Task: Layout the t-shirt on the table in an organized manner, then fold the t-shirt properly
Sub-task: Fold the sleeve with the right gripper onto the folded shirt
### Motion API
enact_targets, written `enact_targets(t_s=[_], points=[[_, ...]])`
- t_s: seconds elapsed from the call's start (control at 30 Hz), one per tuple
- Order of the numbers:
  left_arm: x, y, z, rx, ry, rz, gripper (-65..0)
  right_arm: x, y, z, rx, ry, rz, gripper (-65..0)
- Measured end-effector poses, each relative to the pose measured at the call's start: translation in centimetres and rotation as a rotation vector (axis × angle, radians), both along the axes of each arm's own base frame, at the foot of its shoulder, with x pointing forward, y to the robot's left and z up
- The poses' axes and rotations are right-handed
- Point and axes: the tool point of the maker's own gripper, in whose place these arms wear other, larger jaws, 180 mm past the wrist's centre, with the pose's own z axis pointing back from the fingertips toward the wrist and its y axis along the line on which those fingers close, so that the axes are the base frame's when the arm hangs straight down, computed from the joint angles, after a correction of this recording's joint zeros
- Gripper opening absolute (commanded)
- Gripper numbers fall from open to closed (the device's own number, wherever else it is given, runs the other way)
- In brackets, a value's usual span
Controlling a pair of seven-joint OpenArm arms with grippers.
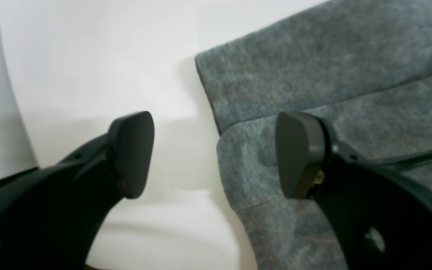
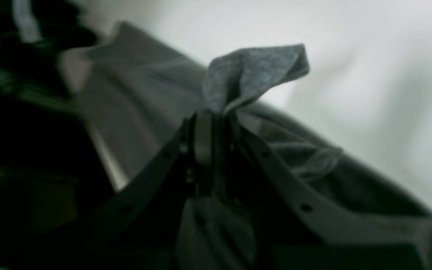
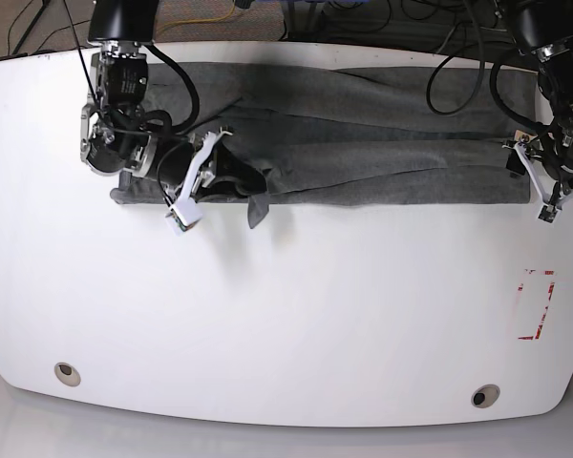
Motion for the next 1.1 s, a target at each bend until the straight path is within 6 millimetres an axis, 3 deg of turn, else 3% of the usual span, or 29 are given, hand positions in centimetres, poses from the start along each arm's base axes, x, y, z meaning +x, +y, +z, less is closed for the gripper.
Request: enact_targets(t_s=[0.23, 0.47, 0.63, 0.73, 0.83, 0.93, 1.1], points=[[-0.1, 0.0, -0.4, -0.008, 0.010, 0.003, -18.6, -3.6, 0.9, -0.8, 0.078, 0.095, 0.066, -62.9], [-0.2, 0.0, -0.5, -0.009, 0.012, 0.004, -18.6, -5.4, 0.6, -1.4, 0.093, 0.147, 0.082, -60.9], [0.0, 0.0, -0.4, -0.010, 0.008, 0.003, -18.6, -6.4, 0.6, -1.7, 0.089, 0.172, 0.111, -44.1], [-0.1, 0.1, -0.4, -0.007, 0.010, 0.004, -18.6, -6.9, 0.7, -1.9, 0.087, 0.185, 0.124, -28.5], [-0.1, 0.1, -0.4, -0.008, 0.010, 0.004, -18.6, -7.4, 0.4, -2.0, 0.091, 0.198, 0.125, -17.6], [-0.1, 0.2, -0.3, -0.005, 0.011, 0.004, -18.6, -8.1, 0.0, -2.2, 0.094, 0.218, 0.128, -11.9], [-0.1, 0.2, -0.3, -0.005, 0.011, 0.004, -18.6, -9.1, -0.5, -2.0, 0.067, 0.224, 0.151, -11.1]])
